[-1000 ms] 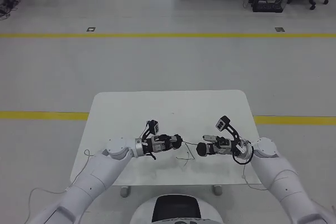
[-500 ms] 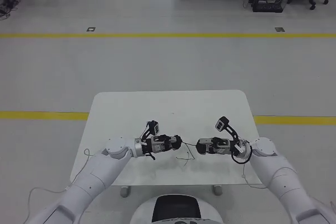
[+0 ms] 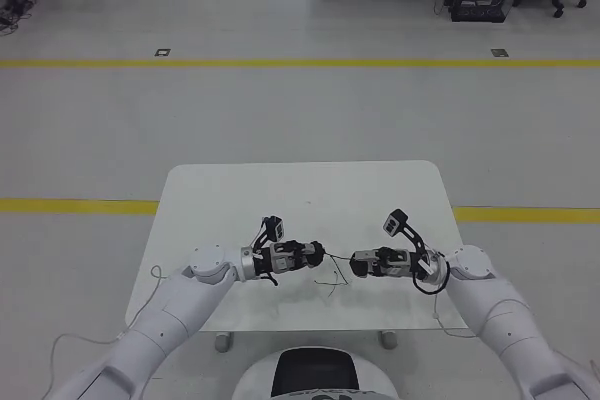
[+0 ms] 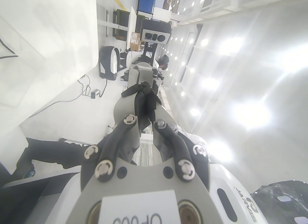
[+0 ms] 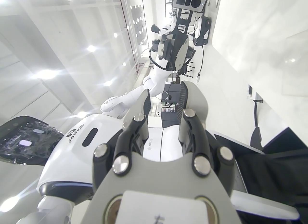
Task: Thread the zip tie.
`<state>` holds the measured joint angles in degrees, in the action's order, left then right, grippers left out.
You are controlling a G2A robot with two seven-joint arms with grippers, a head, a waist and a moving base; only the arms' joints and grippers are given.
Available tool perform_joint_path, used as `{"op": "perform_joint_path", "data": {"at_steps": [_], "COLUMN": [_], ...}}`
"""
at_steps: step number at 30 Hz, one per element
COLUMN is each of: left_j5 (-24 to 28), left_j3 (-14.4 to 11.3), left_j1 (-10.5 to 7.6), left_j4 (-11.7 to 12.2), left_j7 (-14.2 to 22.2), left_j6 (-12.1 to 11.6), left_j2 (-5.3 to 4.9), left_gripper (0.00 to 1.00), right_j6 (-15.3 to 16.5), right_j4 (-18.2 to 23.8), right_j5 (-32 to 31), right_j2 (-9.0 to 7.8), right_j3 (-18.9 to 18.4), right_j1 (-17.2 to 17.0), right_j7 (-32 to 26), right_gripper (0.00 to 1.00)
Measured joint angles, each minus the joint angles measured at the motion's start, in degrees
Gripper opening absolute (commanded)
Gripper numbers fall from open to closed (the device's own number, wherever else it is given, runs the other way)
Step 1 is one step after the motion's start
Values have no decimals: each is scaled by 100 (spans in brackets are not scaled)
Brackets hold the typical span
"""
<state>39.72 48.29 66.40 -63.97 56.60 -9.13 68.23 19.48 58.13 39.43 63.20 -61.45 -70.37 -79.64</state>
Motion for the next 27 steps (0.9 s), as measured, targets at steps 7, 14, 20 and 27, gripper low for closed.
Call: {"op": "perform_joint_path", "data": {"at_steps": [7,14,20,27], "left_j5": [-19,-2,2,-26], "left_j3": [-23,-36,-50,-76], "left_j1": [-16,-19,-31,-47], "left_j4": [7,11,22,21], "left_j7": [-28,-32,-12,18], "left_j6": [29,32,30,14], "left_j2": [-2,-6,-8,-11], "left_gripper": [0,0,0,0], "right_j6": [0,0,0,0], "right_j4": [37,38,12,-8], "right_j5": [-38,-71,-76,-94], "right_j2": [-11,-10,-1,9], "right_j3": [-8,-17,-22,-24], "right_j1": [-25,-29,-26,-15], "right_j7": [0,0,0,0], "right_gripper": [14,10,12,12]}}
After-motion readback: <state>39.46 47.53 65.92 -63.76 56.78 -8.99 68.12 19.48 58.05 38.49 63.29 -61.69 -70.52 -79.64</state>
